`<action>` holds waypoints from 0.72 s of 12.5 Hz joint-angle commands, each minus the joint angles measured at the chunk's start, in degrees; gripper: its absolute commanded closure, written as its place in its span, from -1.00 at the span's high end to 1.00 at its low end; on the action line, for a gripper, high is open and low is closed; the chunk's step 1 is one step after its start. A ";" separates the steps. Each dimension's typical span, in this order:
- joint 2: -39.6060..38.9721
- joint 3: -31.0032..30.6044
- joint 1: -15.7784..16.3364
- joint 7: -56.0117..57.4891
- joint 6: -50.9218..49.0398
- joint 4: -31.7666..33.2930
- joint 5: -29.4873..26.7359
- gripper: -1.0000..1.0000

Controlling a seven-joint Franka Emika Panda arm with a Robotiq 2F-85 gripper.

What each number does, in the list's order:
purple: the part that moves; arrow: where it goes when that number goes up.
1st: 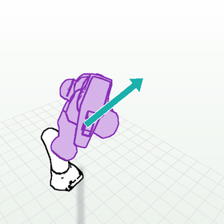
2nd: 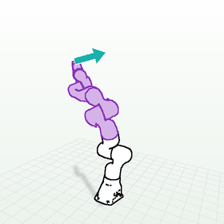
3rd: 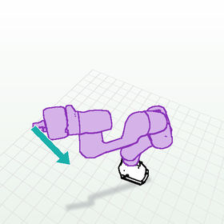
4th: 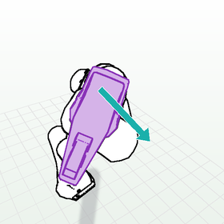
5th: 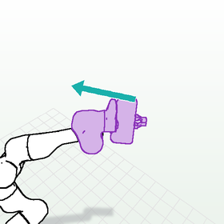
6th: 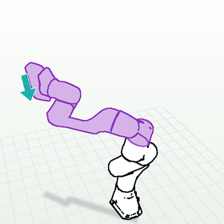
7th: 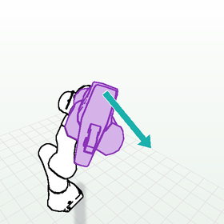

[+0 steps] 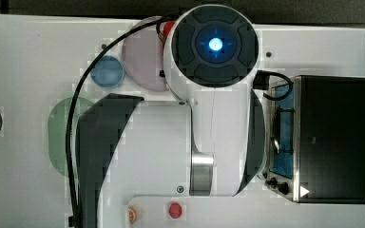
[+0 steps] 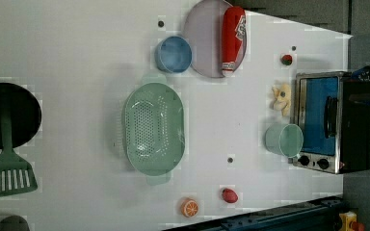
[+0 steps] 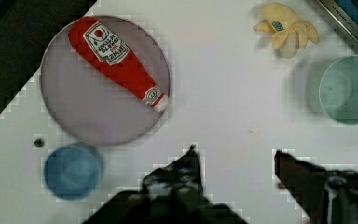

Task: Drag strainer left to right.

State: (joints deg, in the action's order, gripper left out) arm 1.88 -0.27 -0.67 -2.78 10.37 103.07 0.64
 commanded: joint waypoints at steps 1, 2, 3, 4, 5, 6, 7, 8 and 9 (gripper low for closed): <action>32.50 2.20 -0.65 2.78 -14.67 14.63 1.59 0.59; 32.48 2.14 -0.64 2.78 -14.65 14.68 1.59 0.81; 32.42 1.87 -0.60 2.78 -14.59 14.81 1.56 0.99; 32.25 1.09 -0.46 2.78 -14.55 15.17 1.36 1.00; 31.77 -0.26 -0.18 2.78 -14.54 15.56 0.74 1.00; 31.09 -2.12 0.23 2.70 -14.33 16.01 -0.04 1.00; 30.13 -4.50 0.55 2.23 -13.47 16.44 -0.74 1.00; 28.93 -7.22 0.77 1.45 -12.10 16.92 -1.04 1.00; 27.48 -10.20 0.83 0.02 -10.19 17.42 -1.07 1.00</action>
State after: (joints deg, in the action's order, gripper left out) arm 37.46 -8.15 -1.55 -2.93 1.77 115.26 -0.33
